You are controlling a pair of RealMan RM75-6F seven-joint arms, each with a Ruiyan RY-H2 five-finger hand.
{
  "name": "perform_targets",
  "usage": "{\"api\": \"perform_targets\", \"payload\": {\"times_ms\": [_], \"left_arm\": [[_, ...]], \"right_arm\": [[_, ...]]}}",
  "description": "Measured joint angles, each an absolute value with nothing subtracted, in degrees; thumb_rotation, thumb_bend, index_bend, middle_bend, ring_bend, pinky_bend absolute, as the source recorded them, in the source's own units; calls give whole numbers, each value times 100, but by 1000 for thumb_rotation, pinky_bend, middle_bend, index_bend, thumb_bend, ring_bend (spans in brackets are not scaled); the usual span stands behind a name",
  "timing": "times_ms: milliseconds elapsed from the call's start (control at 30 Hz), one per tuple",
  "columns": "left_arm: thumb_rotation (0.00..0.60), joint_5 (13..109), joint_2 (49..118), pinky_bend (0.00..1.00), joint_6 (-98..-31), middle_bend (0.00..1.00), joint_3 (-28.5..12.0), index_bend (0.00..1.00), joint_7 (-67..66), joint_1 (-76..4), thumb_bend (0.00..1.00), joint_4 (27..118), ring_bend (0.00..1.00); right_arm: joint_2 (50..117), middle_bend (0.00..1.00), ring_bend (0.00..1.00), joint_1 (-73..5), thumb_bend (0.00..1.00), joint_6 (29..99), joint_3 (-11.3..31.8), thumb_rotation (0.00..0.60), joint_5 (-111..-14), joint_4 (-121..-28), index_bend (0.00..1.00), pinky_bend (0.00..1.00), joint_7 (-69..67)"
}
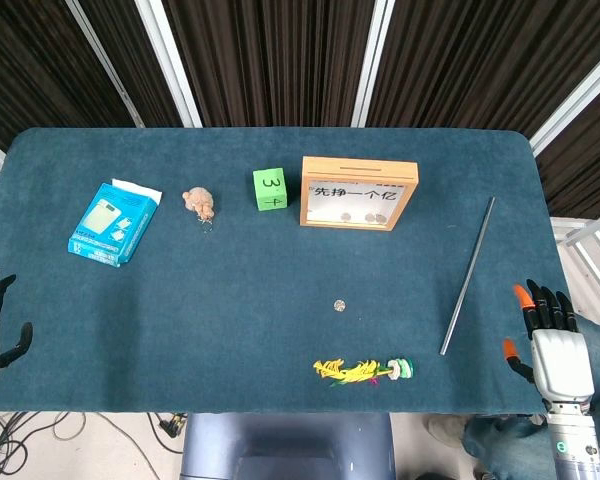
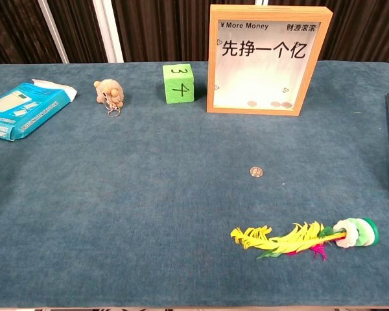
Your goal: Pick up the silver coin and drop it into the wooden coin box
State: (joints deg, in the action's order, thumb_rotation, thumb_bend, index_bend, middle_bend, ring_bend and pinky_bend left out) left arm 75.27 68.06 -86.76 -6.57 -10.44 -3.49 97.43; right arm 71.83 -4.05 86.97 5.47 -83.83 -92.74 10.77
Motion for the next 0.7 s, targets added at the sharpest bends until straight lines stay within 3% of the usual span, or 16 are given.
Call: {"api": "perform_targets", "payload": {"times_ms": [700], "left_arm": [[600, 7515, 6813, 0, -8676, 26, -657, 149, -1038, -342, 397, 9746, 40]], "right_arm": [[7131, 10, 0, -400, 447, 8746, 528, 600, -8493, -9224, 6, 0, 945]]}}
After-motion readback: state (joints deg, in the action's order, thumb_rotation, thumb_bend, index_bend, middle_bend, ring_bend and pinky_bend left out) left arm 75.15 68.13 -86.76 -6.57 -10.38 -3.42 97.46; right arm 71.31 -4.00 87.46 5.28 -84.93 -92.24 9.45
